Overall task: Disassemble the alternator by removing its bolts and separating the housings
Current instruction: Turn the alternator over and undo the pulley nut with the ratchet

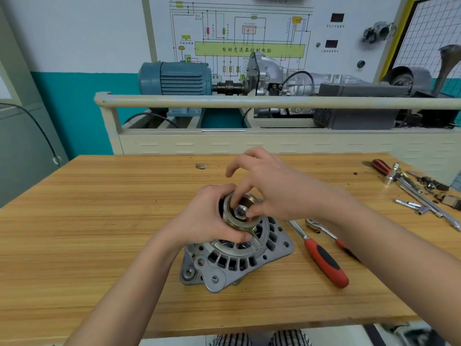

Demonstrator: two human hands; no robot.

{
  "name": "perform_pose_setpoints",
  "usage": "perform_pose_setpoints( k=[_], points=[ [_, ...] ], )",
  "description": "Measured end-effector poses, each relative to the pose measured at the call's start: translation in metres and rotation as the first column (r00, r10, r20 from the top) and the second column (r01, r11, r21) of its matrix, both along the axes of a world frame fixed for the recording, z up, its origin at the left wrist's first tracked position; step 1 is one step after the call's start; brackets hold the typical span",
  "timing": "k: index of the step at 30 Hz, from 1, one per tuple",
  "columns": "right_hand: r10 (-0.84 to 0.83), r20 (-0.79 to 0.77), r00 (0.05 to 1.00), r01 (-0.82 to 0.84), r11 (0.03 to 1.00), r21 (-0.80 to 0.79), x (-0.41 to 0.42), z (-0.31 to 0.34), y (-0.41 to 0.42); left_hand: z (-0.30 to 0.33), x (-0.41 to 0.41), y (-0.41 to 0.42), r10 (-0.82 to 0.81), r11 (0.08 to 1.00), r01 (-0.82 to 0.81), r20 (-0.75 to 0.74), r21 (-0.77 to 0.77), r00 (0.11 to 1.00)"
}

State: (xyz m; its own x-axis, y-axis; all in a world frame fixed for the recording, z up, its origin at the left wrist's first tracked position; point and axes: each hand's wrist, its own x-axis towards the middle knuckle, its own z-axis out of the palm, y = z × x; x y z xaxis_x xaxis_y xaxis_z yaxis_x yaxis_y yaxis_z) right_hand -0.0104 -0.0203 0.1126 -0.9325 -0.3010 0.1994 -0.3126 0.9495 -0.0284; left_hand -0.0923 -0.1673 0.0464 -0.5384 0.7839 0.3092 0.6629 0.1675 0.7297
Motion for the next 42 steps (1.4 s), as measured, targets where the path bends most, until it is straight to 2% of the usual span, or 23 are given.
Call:
perform_pose_setpoints(
  k=[2, 6, 9, 11, 14, 20, 25, 29, 35, 38, 40, 42],
  points=[
    [-0.041, -0.033, 0.999, 0.040, 0.999, -0.029, 0.002, 0.002, 0.001, 0.000, 0.000, 0.000, -0.001, 1.000, 0.001, 0.001, -0.006, 1.000],
    [-0.095, -0.076, 0.993, 0.101, 0.992, 0.081, 0.001, -0.006, -0.007, 0.000, -0.001, 0.000, 0.003, 1.000, -0.003, -0.003, -0.011, 1.000],
    [-0.043, -0.082, 0.996, 0.052, 0.992, 0.117, 0.001, -0.009, -0.011, 0.000, -0.001, 0.000, 0.018, 1.000, -0.018, -0.002, -0.002, 1.000],
    [-0.011, -0.031, 0.999, 0.013, 0.997, 0.079, 0.002, -0.005, -0.008, 0.000, -0.001, 0.000, 0.015, 1.000, -0.015, 0.003, 0.001, 1.000],
    [-0.061, -0.006, 0.998, 0.061, 0.998, -0.022, 0.002, 0.006, -0.001, 0.000, 0.000, 0.000, 0.003, 1.000, -0.003, 0.003, 0.001, 1.000],
    [-0.115, -0.095, 0.989, 0.124, 0.987, 0.098, -0.002, -0.006, -0.010, 0.000, 0.000, 0.000, -0.003, 1.000, 0.003, -0.002, -0.006, 1.000],
    [-0.026, -0.039, 0.999, 0.028, 0.998, 0.055, 0.001, -0.006, -0.009, 0.000, 0.000, 0.001, 0.010, 1.000, -0.010, 0.011, -0.001, 1.000],
    [-0.104, -0.031, 0.994, 0.103, 0.994, -0.047, 0.004, 0.002, -0.003, 0.001, 0.001, 0.001, 0.001, 1.000, -0.001, 0.016, -0.005, 1.000],
    [-0.144, -0.110, 0.983, 0.157, 0.981, 0.113, 0.002, -0.011, -0.014, 0.000, 0.001, 0.001, 0.021, 1.000, -0.021, 0.008, -0.002, 1.000],
    [-0.101, -0.046, 0.994, 0.102, 0.994, 0.031, 0.003, -0.006, -0.012, 0.000, 0.001, 0.001, 0.023, 1.000, -0.023, 0.012, 0.000, 1.000],
    [-0.121, 0.007, 0.993, 0.121, 0.990, -0.078, 0.004, 0.002, -0.007, 0.001, 0.002, 0.001, 0.011, 1.000, -0.011, 0.011, -0.003, 1.000],
    [-0.156, -0.012, 0.988, 0.154, 0.982, -0.107, 0.005, 0.006, -0.004, 0.002, 0.002, 0.000, 0.008, 1.000, -0.008, 0.007, -0.004, 1.000]
  ],
)
